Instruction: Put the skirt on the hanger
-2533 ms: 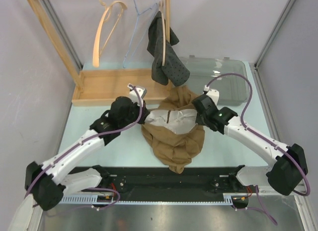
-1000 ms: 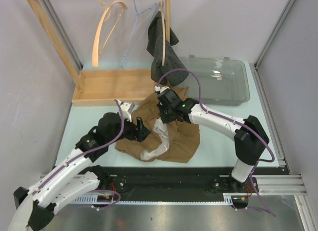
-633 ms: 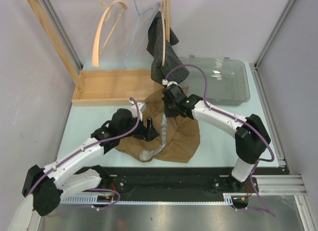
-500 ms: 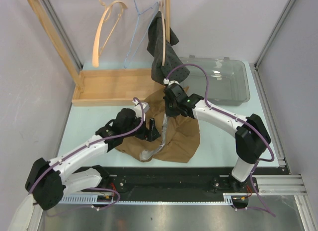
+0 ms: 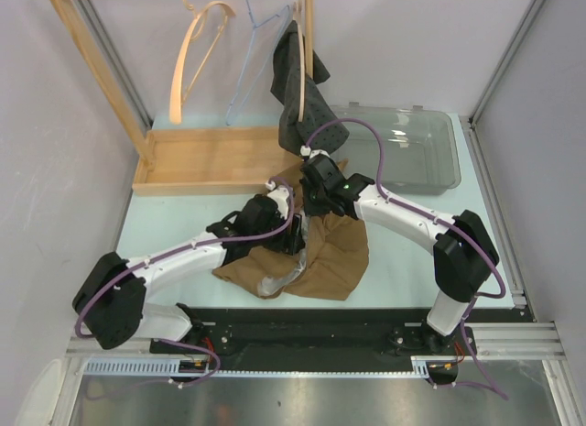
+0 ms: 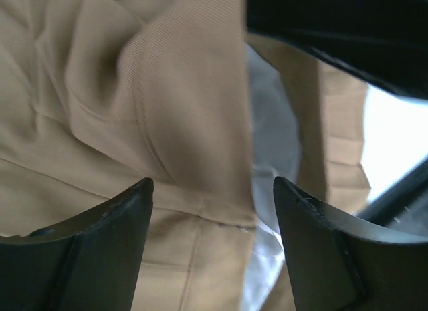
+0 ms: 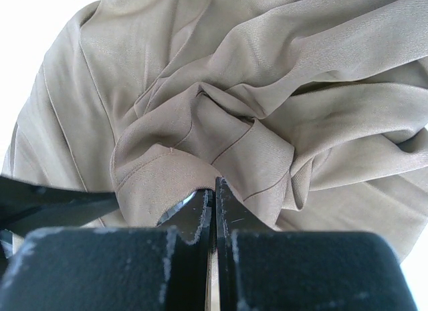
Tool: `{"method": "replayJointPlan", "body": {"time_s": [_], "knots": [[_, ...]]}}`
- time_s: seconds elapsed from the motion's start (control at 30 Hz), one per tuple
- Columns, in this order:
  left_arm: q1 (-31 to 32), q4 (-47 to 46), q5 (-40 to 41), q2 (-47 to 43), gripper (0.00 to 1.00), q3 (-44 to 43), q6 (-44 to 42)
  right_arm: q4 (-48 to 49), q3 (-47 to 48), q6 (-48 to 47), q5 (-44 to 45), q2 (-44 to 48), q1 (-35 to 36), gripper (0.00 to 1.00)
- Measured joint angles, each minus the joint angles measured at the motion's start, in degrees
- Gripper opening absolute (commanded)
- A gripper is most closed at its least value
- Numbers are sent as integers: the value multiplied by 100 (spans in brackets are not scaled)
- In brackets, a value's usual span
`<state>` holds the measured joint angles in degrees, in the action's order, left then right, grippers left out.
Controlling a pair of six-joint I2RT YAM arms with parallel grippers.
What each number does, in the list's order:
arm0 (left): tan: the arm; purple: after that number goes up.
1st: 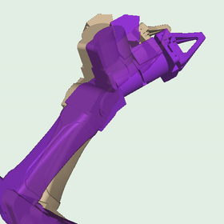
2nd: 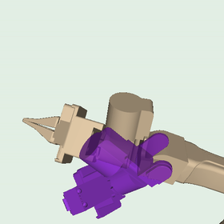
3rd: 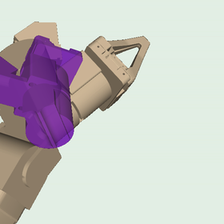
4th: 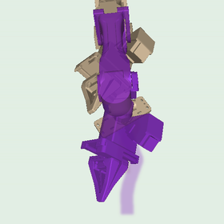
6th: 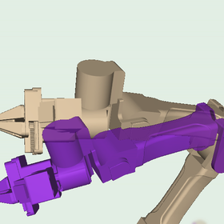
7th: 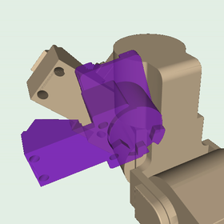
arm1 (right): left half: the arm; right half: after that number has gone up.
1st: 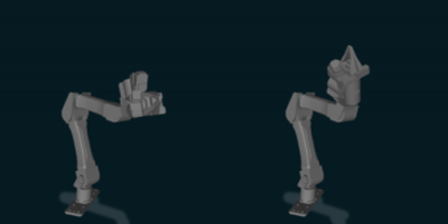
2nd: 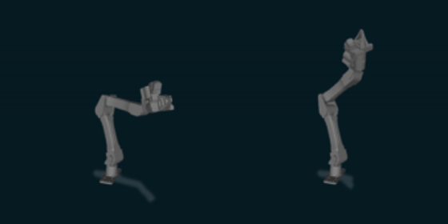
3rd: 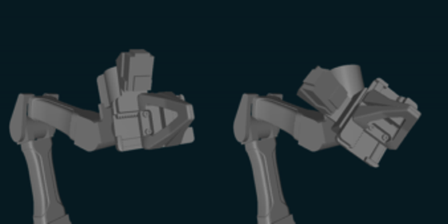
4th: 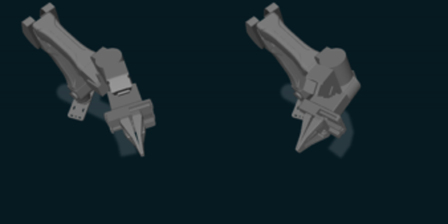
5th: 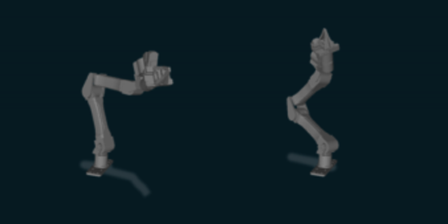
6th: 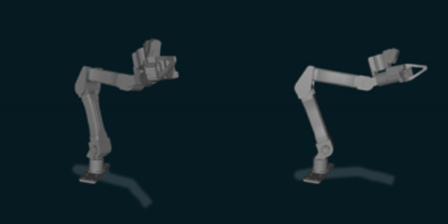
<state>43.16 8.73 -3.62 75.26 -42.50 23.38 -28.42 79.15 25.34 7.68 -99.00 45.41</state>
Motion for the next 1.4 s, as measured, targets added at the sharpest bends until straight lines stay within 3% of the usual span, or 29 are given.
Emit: {"method": "replayJointPlan", "body": {"time_s": [0.1,0.13,0.2,0.23,0.27,0.3,0.37,0.5,0.8,1.03,1.27,1.4], "knots": [[22,63,297,275,60,-125,0,-7,0,20,-2,0,0,0],[22,83,358,348,47,-155,9,-11,0,28,-2,0,0,0],[24,105,463,487,31,-195,24,-33,0,59,0,0,0,16],[24,136,514,525,16,-195,-17,-46,2,90,0,0,0,26],[24,173,551,531,8,-195,-22,-63,0,111,0,0,2,44],[24,195,590,531,0,-197,-4,-85,2,144,7,0,4,52],[24,249,675,498,0,-197,-74,-142,0,212,52,26,15,65],[24,590,920,247,0,-225,-140,-413,-4,203,361,286,188,74],[-332,1239,1071,-601,0,-457,-142,-675,-577,483,671,1353,1246,76],[-590,1425,946,-695,0,-520,-157,-772,-1379,1093,774,1467,1910,80],[-678,1486,826,-697,0,-533,-247,-769,-2006,1528,857,1563,2406,73],[-710,1532,767,-699,0,-584,-251,-616,-2251,1698,859,1558,2463,59]]}}
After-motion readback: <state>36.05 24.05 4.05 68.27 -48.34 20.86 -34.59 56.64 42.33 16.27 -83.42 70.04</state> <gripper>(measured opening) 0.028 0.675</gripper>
